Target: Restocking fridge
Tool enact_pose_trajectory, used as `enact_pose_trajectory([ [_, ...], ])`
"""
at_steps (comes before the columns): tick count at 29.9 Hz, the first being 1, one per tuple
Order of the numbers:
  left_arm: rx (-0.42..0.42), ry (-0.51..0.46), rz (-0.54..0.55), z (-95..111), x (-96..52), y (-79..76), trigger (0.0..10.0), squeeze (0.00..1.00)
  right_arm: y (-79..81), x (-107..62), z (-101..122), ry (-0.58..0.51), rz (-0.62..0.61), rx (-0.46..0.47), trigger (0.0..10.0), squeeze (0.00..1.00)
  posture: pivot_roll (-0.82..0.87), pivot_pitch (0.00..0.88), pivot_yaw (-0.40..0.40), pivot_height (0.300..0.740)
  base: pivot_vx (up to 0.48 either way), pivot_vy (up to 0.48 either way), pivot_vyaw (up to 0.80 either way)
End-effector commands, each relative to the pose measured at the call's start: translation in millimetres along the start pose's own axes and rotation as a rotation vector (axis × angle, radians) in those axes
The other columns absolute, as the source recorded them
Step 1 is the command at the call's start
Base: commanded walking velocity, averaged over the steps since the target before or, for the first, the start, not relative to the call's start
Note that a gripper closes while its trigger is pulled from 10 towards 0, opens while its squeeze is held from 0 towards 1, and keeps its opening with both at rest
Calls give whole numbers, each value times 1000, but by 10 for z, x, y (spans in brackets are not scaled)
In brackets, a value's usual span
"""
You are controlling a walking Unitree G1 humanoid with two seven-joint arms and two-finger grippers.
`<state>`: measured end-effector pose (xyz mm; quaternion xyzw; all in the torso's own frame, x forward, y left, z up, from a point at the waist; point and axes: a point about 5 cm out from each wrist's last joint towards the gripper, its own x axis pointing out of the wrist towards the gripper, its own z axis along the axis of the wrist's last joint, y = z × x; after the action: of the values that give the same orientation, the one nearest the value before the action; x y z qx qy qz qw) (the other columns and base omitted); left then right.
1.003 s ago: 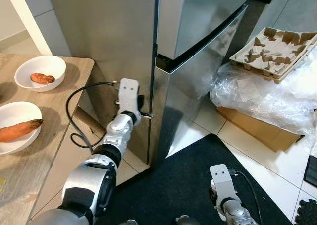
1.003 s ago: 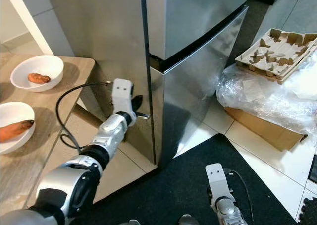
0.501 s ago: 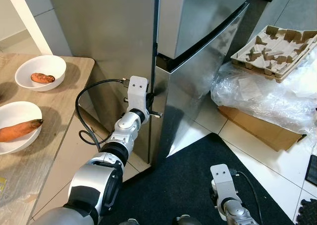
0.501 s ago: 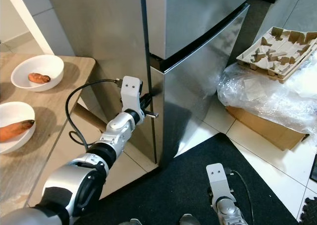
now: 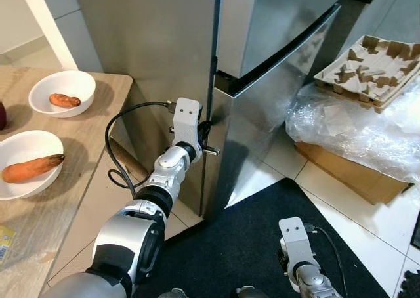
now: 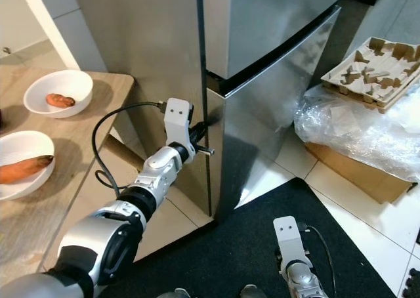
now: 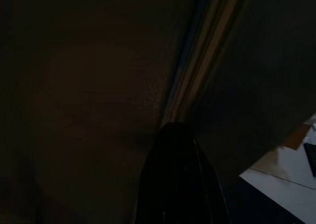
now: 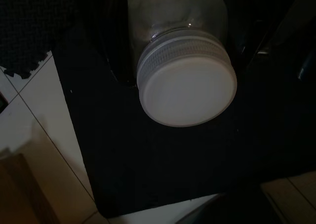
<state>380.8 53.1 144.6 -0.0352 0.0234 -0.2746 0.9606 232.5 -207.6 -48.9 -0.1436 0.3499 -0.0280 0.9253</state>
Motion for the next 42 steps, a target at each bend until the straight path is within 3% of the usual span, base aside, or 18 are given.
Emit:
enact_pose_trajectory([
  [1, -13, 51, -121, -138, 33, -266, 10000, 0, 10, -19, -68, 20, -6, 15, 10000, 0, -105, 220, 20, 740, 0, 0, 0],
  [5, -2, 53, -143, -139, 32, -279, 10000, 0, 5, -19, -68, 19, -8, 16, 10000, 0, -107, 220, 21, 740, 0, 0, 0],
  [9, 37, 58, -100, -108, 32, -206, 10000, 0, -3, -18, -67, 19, -10, 16, 10000, 0, -107, 219, 19, 740, 0, 0, 0],
  [19, 43, 24, -49, 23, 56, -104, 10000, 0, -9, -16, -61, 18, -13, 18, 10000, 0, -107, 214, 24, 740, 0, 0, 0],
  [38, 74, -24, -86, 145, 126, -224, 10000, 0, -1, -17, -61, 17, -16, 25, 10000, 0, -103, 211, 29, 740, 0, 0, 0],
  [42, 72, -26, -127, 146, 154, -333, 10000, 0, 3, -15, -54, 16, -15, 26, 10000, 0, -104, 209, 30, 740, 0, 0, 0],
])
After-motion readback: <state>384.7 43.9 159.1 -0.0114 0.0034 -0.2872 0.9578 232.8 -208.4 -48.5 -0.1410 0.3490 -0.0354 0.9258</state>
